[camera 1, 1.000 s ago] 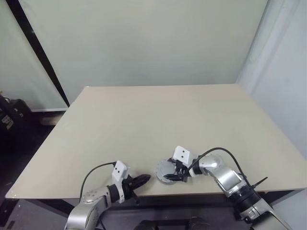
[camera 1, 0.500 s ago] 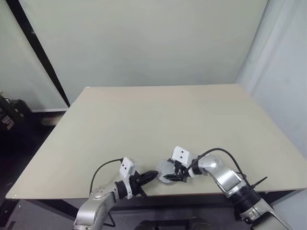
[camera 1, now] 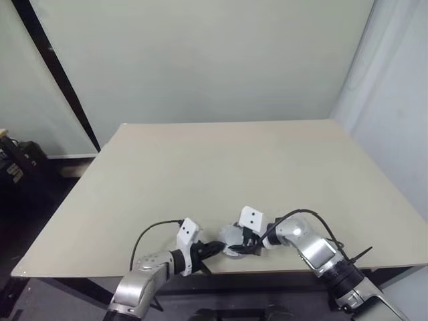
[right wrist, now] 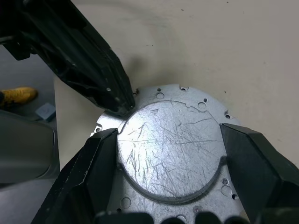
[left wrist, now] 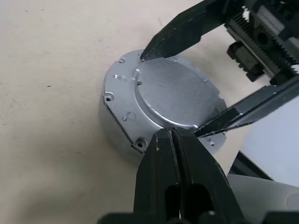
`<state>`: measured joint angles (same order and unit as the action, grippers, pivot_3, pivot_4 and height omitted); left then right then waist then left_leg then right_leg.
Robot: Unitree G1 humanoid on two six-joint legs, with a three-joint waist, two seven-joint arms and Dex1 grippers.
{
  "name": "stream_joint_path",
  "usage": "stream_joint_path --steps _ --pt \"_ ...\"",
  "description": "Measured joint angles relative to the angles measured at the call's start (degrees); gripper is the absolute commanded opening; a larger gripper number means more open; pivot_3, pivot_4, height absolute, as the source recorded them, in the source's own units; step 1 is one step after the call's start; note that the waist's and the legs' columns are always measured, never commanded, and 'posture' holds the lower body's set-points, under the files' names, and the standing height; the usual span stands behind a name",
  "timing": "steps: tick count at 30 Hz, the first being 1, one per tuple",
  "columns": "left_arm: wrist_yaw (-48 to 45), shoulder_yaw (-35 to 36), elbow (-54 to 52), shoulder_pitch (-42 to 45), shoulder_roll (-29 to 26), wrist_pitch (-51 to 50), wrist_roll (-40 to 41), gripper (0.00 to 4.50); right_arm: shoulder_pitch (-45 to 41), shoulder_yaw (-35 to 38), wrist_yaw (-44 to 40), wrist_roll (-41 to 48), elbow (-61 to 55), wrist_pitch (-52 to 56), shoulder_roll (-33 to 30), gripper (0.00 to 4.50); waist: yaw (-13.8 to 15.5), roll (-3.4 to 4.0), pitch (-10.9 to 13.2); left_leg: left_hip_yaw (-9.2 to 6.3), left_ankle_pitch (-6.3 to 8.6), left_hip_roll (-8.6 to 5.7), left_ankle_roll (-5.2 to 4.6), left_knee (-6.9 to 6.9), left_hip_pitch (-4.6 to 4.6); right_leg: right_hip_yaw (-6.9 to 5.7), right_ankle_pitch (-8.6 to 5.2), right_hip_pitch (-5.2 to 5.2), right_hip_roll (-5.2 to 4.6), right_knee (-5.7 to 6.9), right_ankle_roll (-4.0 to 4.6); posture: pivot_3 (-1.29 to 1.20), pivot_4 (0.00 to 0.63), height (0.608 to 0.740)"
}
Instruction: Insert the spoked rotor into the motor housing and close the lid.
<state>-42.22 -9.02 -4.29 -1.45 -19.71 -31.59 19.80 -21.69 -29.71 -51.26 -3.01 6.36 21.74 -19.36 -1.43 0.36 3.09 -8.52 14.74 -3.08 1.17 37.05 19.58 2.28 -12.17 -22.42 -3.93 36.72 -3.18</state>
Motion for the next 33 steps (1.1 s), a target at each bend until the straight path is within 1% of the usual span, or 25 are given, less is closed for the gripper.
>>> stream_joint_path --steps 2,3,8,13,18,21,27,33 --pt "0.7 -0.2 -0.2 0.4 0.0 -0.5 -0.2 0.00 0.1 0.0 -0.3 0.2 0.0 -0.3 -0.2 4.25 0.0 0.00 0.0 -0.01 0.00 -0.03 0.00 0.00 0.00 0.01 0.00 -0.01 -0.02 0.00 -0.01 0.00 0.000 0.740" --pt "1.0 -0.2 -0.2 0.5 0.0 -0.6 -0.2 0.00 0.2 0.1 -0.9 0.5 0.0 -0.4 -0.3 4.47 0.0 -0.01 0.0 -0.02 -0.04 -0.02 -0.06 0.00 -0.01 0.00 0.00 -0.01 -0.01 0.00 -0.01 0.00 0.000 0.740" --pt "2.1 -0.7 -0.9 0.9 -0.1 -1.7 -0.4 0.00 0.8 1.5 -2.0 2.3 -0.6 -0.4 -0.6 4.47 0.0 0.01 0.0 -0.04 -0.09 0.01 -0.14 -0.05 -0.02 -0.01 0.00 -0.02 0.02 0.02 -0.01 0.00 0.000 0.740" --pt "2.7 -1.3 -1.2 1.4 -0.2 -2.7 -0.8 0.00 0.8 2.5 -1.9 3.6 -1.6 -1.7 0.2 4.47 0.0 0.01 0.0 -0.01 -0.01 0.01 0.00 -0.04 -0.03 0.00 -0.01 0.00 0.00 0.01 -0.01 0.00 0.000 0.740" --pt "3.0 -1.6 -1.9 1.5 -0.4 -3.1 -0.9 0.00 0.8 9.0 1.8 7.0 -2.4 1.3 2.6 4.47 0.0 0.01 0.0 -0.03 -0.01 0.01 0.00 -0.04 -0.02 0.00 0.00 -0.02 0.00 0.01 -0.01 0.00 0.000 0.740" --pt "3.0 -1.8 -2.0 1.5 -0.8 -3.1 -1.0 0.00 0.8 12.8 5.6 8.8 -3.3 7.9 3.6 4.47 0.0 0.01 0.0 -0.03 -0.03 0.01 -0.04 -0.07 -0.02 0.01 0.00 -0.04 0.00 0.01 -0.01 0.00 0.000 0.740" --pt "3.0 -1.8 -2.2 2.0 -1.5 -3.1 -1.1 0.00 1.3 20.1 12.2 13.4 -4.8 26.1 4.4 4.47 0.0 0.02 0.0 -0.03 -0.03 0.01 -0.04 -0.11 0.01 0.00 -0.01 -0.09 0.00 0.01 0.00 0.00 0.000 0.740" --pt "3.3 -1.7 -1.8 2.7 -2.5 -2.9 -1.3 0.00 2.4 25.0 15.0 18.0 -5.0 37.6 5.3 4.47 -0.2 0.10 0.0 0.01 0.00 0.02 0.01 -0.13 0.04 0.01 -0.01 -0.13 -0.01 -0.01 0.00 0.00 0.000 0.740"
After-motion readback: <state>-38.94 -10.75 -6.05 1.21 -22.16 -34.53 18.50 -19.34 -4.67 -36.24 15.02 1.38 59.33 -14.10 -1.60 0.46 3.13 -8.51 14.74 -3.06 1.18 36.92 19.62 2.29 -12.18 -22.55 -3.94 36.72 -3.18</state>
